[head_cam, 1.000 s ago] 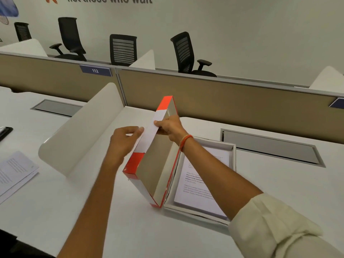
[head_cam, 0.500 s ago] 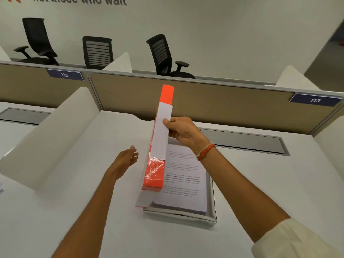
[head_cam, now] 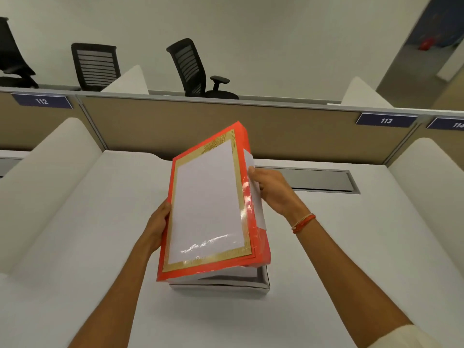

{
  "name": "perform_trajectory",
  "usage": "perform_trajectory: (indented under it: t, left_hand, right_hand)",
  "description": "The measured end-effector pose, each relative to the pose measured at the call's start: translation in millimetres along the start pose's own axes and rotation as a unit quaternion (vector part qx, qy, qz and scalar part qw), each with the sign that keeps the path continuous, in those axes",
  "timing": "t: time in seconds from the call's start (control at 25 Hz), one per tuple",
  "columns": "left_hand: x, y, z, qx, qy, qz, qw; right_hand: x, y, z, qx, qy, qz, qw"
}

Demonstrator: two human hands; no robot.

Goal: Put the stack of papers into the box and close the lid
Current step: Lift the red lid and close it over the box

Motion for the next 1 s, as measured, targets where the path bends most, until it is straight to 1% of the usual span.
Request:
perform_trajectory:
  t: [0.04, 0.12, 0.24, 0.32, 0.4, 0.48, 0.6, 0.68, 0.8, 1.0]
  left_hand:
    - [1.2, 0.4, 0.4, 0.020, 0.027, 0.014, 0.999]
    - [7.5, 1.5, -0.3, 0.053, 0.093, 0.024, 0.994]
    - [15.3, 3.6, -4.4, 0.100, 0.188, 0.017, 0.977]
    - [17.3, 7.0, -7.7, 0.109, 0.237, 0.025, 0.965]
    - [18.4, 12.0, -10.8, 0.101, 0.287, 0.040, 0.952]
    - [19.5, 16.1, -15.1, 0.101, 0.315, 0.044, 0.942]
    - [20.2, 20.8, -22.9, 0.113, 0.344, 0.033, 0.932]
    - [20.5, 23.6, -29.7, 0.104, 0.364, 0.028, 0.925]
    - [24.0, 23.9, -38.5, 0.095, 0.387, 0.034, 0.916]
    - [31.1, 25.0, -45.7, 0.096, 0.397, 0.039, 0.912]
  right_hand:
    - [-3.0, -1.3, 12.4, 0.008, -0.039, 0.034, 0.999]
    - [-5.3, -4.1, 38.7, 0.017, -0.073, 0.097, 0.993]
    - [-5.0, -0.1, 78.2, -0.044, -0.113, 0.139, 0.983]
    - [-5.4, 6.2, 100.6, -0.049, -0.150, 0.162, 0.974]
    - [-6.1, 12.9, 120.1, -0.034, -0.182, 0.175, 0.967]
    - [-7.5, 18.0, 135.7, -0.009, -0.201, 0.185, 0.962]
    - [-10.5, 23.5, 148.8, 0.017, -0.217, 0.188, 0.958]
    - [-12.1, 28.8, 154.6, 0.031, -0.217, 0.190, 0.957]
    - [-14.2, 32.9, 160.5, 0.046, -0.218, 0.192, 0.956]
    - [-18.2, 36.5, 167.3, 0.077, -0.246, 0.192, 0.947]
Point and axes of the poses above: each hand's wrist, its own y-axis towards the middle knuckle, its own x-axis out of the palm, z = x × y, the point moved 1 cm from there along y, towards the middle knuckle, and after that the axes turned 4 degrees about x, right-handed, at the moved point
